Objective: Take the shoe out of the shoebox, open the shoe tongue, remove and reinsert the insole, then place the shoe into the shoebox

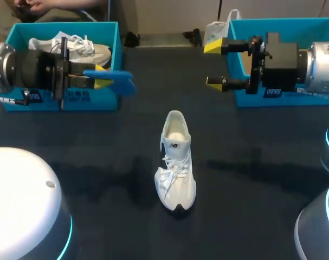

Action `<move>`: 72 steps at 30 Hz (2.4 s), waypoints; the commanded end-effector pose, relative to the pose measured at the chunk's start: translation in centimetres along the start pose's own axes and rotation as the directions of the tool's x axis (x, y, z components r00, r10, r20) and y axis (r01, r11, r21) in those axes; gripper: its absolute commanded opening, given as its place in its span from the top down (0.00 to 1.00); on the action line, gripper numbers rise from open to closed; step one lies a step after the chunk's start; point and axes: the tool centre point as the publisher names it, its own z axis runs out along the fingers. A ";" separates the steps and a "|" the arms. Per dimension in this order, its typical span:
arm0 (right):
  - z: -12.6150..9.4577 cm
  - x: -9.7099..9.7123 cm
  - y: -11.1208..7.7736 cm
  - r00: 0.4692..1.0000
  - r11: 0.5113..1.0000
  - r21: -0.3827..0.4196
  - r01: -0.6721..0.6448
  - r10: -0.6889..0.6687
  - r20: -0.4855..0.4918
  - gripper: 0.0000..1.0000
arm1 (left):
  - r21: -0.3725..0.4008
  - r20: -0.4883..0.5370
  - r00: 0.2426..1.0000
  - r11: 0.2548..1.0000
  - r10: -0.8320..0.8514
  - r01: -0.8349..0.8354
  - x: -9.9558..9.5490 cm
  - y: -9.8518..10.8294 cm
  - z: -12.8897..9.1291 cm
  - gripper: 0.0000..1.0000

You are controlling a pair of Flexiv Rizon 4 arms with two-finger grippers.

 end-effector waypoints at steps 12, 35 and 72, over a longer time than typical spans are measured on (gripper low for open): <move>0.3 0.0 0.0 1.000 1.000 -0.002 0.000 0.000 0.002 0.00 | 0.085 0.015 0.338 0.338 -0.941 0.937 -0.9 0.4 0.3 1.00; 0.3 0.0 0.0 1.000 1.000 -0.002 0.000 0.000 0.002 0.00 | 0.107 -0.032 -0.046 -0.049 -0.998 0.993 -0.9 1.0 0.6 1.00; 0.3 0.0 0.0 1.000 1.000 -0.002 0.000 0.000 0.002 0.00 | 0.065 -0.145 -0.451 -0.464 -0.880 0.884 -0.5 3.7 1.6 1.00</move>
